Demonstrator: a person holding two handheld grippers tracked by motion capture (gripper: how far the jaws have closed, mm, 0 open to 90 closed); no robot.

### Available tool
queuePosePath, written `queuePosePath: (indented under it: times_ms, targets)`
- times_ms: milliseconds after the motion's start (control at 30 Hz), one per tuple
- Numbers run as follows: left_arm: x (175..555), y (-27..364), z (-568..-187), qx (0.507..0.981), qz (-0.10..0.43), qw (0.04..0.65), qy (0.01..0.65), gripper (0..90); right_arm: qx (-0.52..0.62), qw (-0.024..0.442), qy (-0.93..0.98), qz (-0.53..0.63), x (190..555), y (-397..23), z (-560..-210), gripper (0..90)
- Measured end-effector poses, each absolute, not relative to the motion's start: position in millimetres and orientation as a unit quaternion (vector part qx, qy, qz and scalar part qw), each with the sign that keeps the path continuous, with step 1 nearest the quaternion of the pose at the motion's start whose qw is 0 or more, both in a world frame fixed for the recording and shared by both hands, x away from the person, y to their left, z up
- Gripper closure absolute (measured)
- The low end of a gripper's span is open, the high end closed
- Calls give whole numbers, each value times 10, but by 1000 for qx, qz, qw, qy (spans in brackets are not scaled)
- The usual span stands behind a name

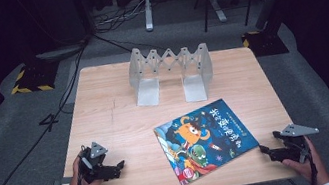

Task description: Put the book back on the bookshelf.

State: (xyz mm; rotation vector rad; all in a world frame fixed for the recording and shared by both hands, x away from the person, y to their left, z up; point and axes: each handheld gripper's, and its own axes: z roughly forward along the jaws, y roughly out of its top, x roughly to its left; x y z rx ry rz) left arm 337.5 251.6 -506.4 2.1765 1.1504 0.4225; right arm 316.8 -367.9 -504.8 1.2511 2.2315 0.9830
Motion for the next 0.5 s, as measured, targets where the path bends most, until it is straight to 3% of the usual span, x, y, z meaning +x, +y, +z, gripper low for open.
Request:
queuePosePath:
  times_ms: [400, 500]
  targets:
    - [3380, 2410, -5060, 835, 152, 318, 422, 5, 422, 187, 812, 356, 3129, -3631, -5046, 175]
    - [3402, 2361, -5046, 842, 152, 326, 402, 66, 412, 181, 821, 352, 3122, -3606, -5033, 175]
